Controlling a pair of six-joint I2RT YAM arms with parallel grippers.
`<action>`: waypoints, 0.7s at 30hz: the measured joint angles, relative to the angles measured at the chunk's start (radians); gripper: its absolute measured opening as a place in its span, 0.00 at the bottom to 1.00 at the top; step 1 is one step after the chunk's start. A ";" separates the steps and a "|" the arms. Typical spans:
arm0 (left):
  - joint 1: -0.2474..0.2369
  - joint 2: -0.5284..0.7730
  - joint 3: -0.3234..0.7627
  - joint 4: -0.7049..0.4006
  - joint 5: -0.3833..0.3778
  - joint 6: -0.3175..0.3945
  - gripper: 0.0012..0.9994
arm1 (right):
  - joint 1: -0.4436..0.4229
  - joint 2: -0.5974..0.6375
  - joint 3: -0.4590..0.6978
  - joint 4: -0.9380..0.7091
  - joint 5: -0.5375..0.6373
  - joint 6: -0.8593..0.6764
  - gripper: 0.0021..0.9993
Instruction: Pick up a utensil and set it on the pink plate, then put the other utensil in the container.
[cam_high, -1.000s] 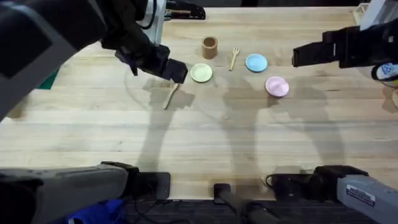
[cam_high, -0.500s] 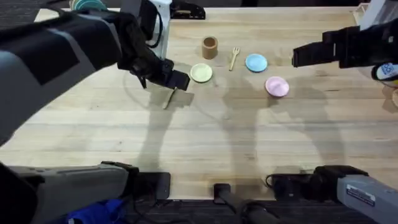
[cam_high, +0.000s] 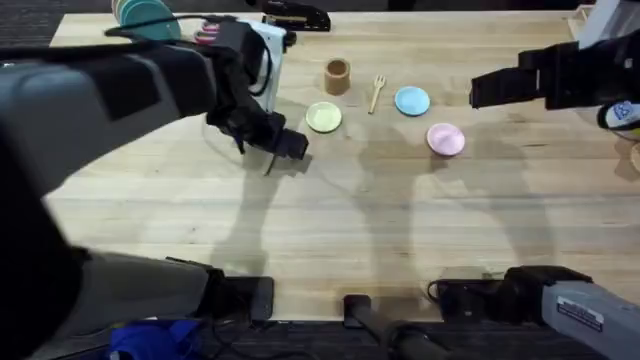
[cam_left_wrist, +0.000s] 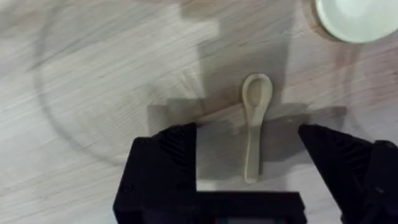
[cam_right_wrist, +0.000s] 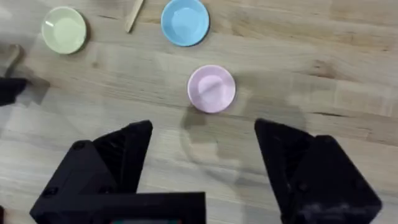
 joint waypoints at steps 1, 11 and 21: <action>-0.005 0.019 0.000 0.006 -0.006 0.002 0.99 | 0.000 0.000 0.000 0.000 0.000 0.000 1.00; -0.025 0.040 0.018 0.006 -0.009 0.001 0.74 | 0.000 0.000 0.000 0.000 0.000 0.000 1.00; -0.040 0.045 0.026 0.004 0.035 -0.008 0.05 | 0.000 0.000 0.000 0.000 0.000 0.000 1.00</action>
